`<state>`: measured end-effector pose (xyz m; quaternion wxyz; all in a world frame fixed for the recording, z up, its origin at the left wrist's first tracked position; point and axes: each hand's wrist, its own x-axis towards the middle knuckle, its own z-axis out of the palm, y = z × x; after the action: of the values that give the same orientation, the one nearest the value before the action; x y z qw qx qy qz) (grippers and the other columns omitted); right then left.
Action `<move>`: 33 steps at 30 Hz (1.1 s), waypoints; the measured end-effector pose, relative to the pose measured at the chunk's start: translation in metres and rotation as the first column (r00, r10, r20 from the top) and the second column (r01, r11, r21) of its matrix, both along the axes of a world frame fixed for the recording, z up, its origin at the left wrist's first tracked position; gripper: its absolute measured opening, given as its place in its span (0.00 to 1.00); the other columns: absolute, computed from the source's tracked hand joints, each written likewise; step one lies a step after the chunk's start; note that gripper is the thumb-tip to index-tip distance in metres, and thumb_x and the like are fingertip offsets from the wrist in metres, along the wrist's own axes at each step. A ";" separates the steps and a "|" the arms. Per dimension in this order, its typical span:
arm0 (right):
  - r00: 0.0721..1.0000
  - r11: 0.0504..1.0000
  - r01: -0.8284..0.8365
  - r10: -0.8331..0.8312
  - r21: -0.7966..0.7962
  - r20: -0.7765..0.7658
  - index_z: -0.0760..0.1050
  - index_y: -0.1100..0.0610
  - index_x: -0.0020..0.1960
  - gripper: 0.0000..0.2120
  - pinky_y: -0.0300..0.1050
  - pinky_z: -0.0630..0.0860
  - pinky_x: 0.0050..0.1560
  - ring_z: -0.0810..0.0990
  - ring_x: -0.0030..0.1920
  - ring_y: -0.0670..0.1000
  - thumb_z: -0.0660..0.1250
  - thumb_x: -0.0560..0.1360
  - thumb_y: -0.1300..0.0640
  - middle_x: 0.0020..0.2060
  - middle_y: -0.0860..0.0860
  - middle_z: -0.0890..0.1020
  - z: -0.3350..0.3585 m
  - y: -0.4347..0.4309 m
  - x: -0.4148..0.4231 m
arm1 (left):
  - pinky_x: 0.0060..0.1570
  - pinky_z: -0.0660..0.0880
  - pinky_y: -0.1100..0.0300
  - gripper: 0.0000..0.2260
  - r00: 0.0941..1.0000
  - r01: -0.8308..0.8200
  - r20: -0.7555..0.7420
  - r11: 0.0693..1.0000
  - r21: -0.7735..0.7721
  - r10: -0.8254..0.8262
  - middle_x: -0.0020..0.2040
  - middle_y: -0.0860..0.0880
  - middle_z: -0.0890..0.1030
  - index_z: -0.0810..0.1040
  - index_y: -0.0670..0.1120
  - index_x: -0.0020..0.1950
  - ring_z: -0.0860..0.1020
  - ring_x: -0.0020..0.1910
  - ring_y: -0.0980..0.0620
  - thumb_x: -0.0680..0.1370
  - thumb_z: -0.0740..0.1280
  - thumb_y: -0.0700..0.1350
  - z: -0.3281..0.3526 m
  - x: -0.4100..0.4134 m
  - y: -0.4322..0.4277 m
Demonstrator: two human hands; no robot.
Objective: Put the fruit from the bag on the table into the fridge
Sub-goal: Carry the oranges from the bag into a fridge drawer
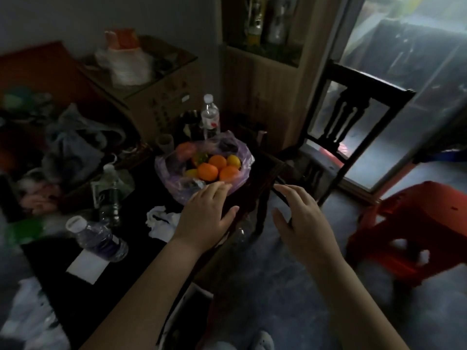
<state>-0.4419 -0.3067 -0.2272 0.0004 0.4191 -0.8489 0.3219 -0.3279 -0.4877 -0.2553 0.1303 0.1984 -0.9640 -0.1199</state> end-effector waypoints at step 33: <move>0.975 0.914 -0.211 0.174 0.345 0.135 0.67 0.55 0.68 0.22 0.47 0.71 0.59 0.69 0.64 0.54 0.64 0.76 0.52 0.66 0.51 0.70 -0.100 -0.228 -0.114 | 0.68 0.60 0.51 0.27 0.963 -0.121 0.258 0.977 0.177 0.073 0.74 0.46 0.62 0.60 0.47 0.75 0.61 0.72 0.46 0.79 0.61 0.55 -0.105 -0.093 -0.183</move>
<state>-0.5559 -0.5346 -0.3272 -0.1507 0.4768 -0.8468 0.1815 -0.4208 -0.6708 -0.3599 -0.0061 0.2708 -0.9457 -0.1797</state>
